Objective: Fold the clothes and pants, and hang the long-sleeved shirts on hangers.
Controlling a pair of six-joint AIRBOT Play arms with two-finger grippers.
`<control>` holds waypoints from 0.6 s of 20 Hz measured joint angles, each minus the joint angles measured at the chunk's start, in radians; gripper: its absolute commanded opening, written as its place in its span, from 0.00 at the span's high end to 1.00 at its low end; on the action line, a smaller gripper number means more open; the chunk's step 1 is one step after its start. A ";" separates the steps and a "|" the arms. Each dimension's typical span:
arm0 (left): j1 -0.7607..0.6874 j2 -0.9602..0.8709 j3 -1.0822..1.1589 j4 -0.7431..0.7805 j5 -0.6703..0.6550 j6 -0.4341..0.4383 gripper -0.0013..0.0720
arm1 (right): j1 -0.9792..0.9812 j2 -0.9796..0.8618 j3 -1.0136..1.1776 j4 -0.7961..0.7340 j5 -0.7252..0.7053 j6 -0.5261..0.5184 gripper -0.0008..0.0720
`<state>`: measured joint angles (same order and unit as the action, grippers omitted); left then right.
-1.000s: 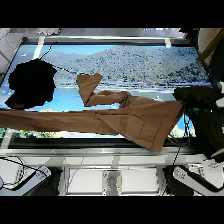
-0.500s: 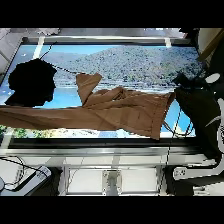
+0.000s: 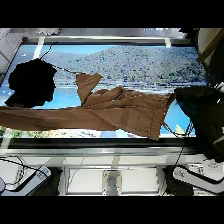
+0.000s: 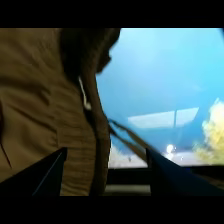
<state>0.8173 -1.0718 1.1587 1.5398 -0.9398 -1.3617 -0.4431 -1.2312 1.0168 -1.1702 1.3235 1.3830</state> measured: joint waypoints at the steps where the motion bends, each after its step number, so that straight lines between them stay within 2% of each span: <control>1: 0.000 0.000 0.000 0.000 -0.005 0.000 0.96 | -0.002 0.028 -0.103 0.024 0.003 -0.020 0.23; 5: 0.000 0.000 0.000 0.000 -0.016 0.000 0.96 | -0.007 0.077 -0.417 0.201 -0.074 -0.138 0.24; 9: 0.000 0.000 0.000 0.000 -0.023 0.000 0.96 | 0.015 0.090 -0.547 0.321 -0.123 -0.226 0.24; 11: 0.000 0.000 0.000 0.000 -0.029 0.000 0.96 | 0.044 0.092 -0.572 0.356 -0.120 -0.253 0.54; 12: 0.000 0.000 0.000 0.000 -0.032 0.000 0.96 | 0.056 0.093 -0.579 0.367 -0.116 -0.265 0.80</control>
<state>0.8173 -1.0718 1.1587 1.5394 -0.9714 -1.3617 -0.3866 -1.1378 0.4374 -0.8036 1.2072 1.1179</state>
